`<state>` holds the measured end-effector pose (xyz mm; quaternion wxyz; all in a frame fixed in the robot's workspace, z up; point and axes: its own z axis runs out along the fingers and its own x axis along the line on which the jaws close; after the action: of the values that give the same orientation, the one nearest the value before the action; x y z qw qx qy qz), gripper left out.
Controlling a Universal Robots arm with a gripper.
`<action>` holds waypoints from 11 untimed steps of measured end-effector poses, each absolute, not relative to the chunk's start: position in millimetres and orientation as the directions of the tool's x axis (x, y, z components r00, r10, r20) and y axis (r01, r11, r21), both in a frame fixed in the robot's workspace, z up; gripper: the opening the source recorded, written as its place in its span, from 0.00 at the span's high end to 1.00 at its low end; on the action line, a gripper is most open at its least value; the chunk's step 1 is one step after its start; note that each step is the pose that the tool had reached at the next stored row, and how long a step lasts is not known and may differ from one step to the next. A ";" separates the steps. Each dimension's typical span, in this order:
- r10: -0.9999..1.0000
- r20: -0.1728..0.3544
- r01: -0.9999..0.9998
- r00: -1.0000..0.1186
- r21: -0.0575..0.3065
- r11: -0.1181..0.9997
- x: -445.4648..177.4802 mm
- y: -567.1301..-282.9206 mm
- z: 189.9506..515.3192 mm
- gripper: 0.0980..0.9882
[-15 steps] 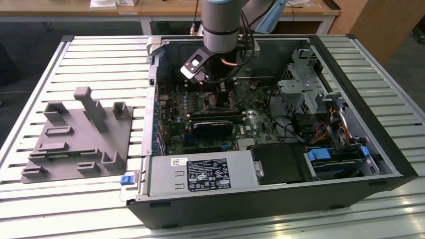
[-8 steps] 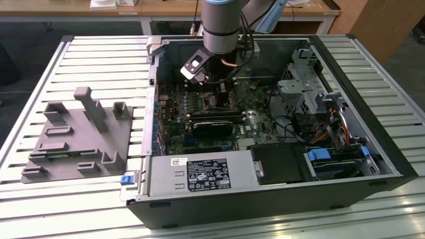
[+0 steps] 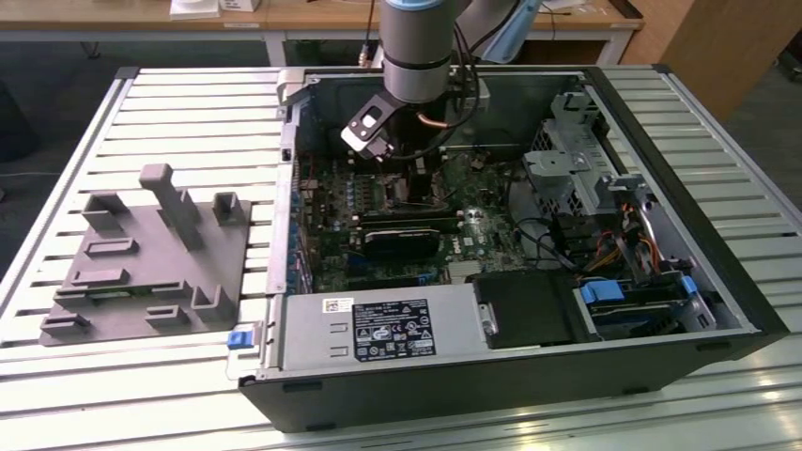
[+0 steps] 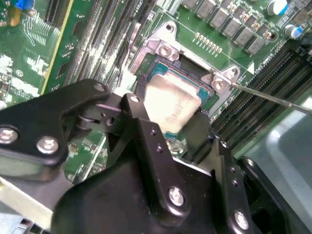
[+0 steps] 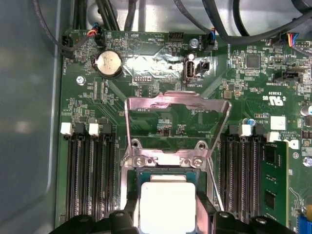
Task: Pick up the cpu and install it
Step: 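Place the cpu into insertion slot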
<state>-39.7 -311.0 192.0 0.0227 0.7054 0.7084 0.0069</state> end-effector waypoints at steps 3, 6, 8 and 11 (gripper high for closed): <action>1.000 -0.025 0.999 -0.004 0.041 0.005 -39.9 -311.4 192.6 0.43; 1.000 -0.025 0.999 -0.004 0.040 0.005 -39.9 -311.4 193.2 0.43; 1.000 -0.024 0.999 -0.004 0.041 0.005 -39.9 -311.4 195.3 0.43; 1.000 -0.024 0.999 -0.004 0.041 0.005 -39.9 -311.4 199.8 0.43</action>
<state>-39.9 -311.4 199.8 0.0230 0.7054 0.7084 0.0058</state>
